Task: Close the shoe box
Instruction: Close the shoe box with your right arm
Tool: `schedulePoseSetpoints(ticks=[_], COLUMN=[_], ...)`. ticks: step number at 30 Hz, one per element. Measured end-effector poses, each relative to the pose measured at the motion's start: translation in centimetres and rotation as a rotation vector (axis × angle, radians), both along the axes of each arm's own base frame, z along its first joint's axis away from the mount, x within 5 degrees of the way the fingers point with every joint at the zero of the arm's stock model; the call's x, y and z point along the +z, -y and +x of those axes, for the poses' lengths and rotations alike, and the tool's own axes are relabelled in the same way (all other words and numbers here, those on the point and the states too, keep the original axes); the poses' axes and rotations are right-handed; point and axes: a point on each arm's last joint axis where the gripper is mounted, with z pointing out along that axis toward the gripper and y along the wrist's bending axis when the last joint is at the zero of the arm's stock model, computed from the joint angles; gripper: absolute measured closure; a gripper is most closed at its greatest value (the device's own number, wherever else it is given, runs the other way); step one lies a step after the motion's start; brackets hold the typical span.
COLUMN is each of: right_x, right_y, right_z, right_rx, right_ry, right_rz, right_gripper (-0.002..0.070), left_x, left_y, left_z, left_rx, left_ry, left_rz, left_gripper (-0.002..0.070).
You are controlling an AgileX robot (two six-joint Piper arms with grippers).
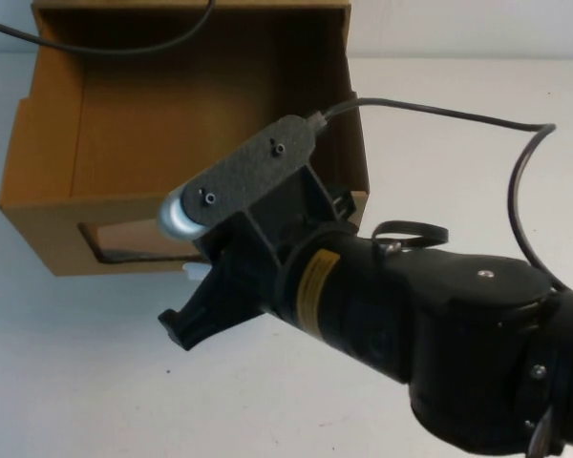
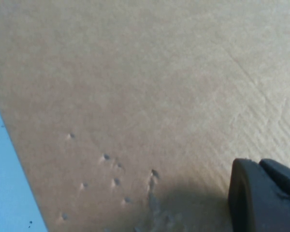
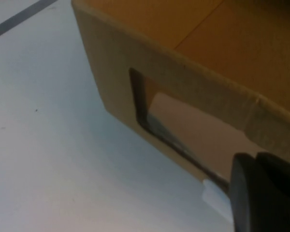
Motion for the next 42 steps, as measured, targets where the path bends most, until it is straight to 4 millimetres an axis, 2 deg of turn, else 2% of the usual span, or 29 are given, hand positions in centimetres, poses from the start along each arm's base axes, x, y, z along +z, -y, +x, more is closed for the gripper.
schedulePoseSetpoints(ticks=[10,18,24,42], right_x=[-0.4,-0.3,0.0,1.1], right_y=[-2.0,-1.4,-0.8,-2.5], right_z=[2.1,4.8,6.1,13.9], right_rx=[-0.055,-0.064,-0.092,-0.126], right_ry=[0.041,-0.001,-0.004,0.041], right_rz=[0.006,0.068,0.085,0.189], right_gripper=[0.0687,0.0687,0.0687,0.0687], left_x=[0.0,0.0,0.0,0.0], left_y=[0.0,0.0,0.0,0.0], left_z=[0.0,0.0,0.0,0.0], left_rx=[0.0,0.0,-0.001,0.0], left_ry=[0.0,0.0,0.0,0.001], left_rz=[0.0,0.0,-0.002,-0.004], left_gripper=[0.0677,0.0677,0.0677,0.0677])
